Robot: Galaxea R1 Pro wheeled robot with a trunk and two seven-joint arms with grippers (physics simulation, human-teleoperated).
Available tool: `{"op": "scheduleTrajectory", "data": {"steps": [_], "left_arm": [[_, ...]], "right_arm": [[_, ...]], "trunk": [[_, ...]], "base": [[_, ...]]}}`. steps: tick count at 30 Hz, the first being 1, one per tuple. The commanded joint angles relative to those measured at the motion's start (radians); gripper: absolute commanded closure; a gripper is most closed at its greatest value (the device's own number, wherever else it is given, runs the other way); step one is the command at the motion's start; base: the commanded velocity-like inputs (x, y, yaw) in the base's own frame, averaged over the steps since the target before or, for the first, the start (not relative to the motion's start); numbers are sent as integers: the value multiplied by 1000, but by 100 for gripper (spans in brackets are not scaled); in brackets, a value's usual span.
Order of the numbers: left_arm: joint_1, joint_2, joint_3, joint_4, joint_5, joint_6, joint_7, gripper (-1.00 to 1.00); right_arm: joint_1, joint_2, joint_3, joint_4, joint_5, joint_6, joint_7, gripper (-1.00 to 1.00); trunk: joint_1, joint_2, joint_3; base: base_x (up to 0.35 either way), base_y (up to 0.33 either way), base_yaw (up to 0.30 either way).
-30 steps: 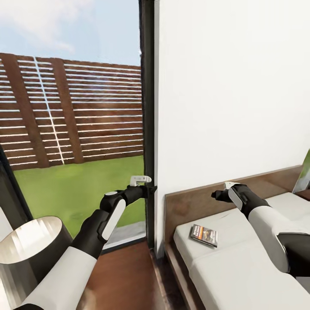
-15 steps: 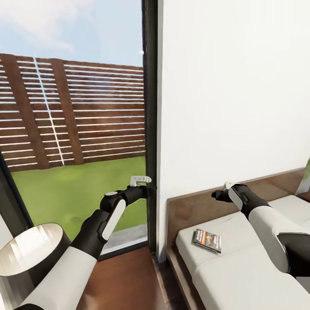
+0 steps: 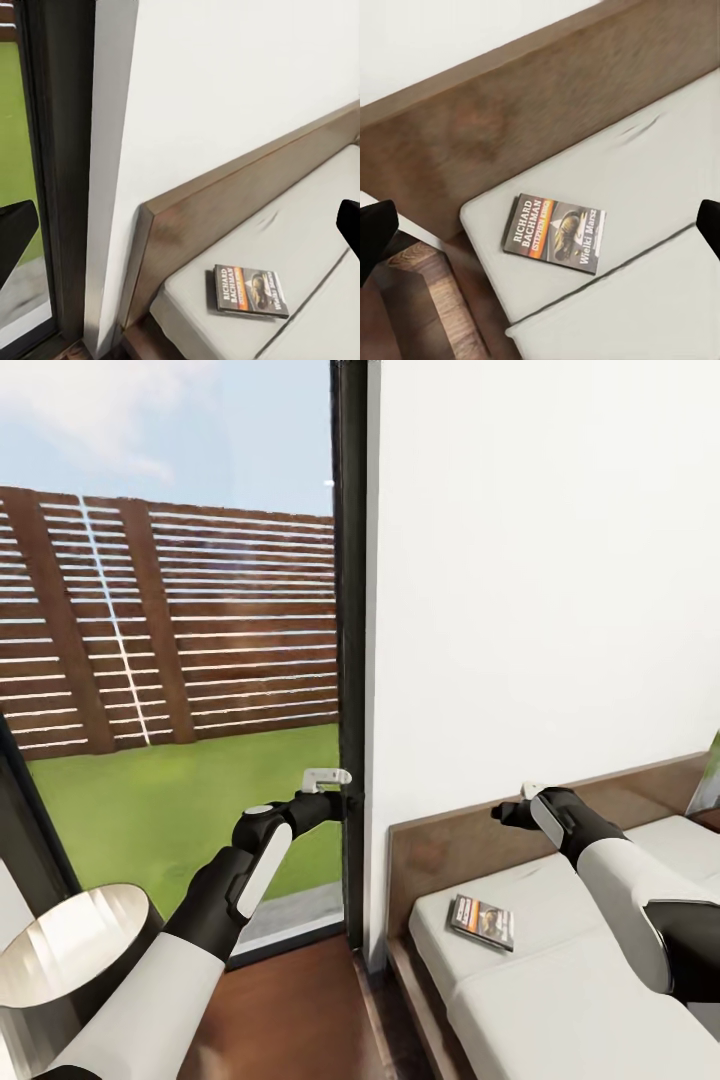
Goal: In the bedroom, move the book from the bed onto either nightstand, and place the two sandals side by side next to the bed.
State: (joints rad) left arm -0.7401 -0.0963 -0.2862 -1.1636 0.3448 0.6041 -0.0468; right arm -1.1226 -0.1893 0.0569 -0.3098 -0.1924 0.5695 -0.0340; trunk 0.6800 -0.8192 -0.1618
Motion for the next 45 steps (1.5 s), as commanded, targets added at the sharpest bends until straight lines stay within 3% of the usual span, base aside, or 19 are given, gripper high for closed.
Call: {"op": "scheduleTrajectory", "data": {"steps": [1, 19, 30, 45], "left_arm": [[-1, 0, 1, -1, 0, 5, -2, -100], [-1, 0, 1, 0, 0, 5, -1, -100], [-1, 0, 1, 1, 0, 5, -1, -100], [-1, 0, 1, 1, 2, 5, -1, -100]], "right_arm": [[0, -1, 6, -2, -9, 5, -4, -100], [0, -1, 5, -2, -10, 4, -1, -100], [0, -1, 5, -2, -9, 4, -2, -100], [0, -1, 3, -2, -10, 4, -1, -100]], "trunk": [[-4, 6, 2], [-73, 132, 58], [-115, 209, 92], [-172, 314, 139]], "base": [[0, 0, 0], [2, 0, 0], [221, 0, 0], [35, 94, 0]]}}
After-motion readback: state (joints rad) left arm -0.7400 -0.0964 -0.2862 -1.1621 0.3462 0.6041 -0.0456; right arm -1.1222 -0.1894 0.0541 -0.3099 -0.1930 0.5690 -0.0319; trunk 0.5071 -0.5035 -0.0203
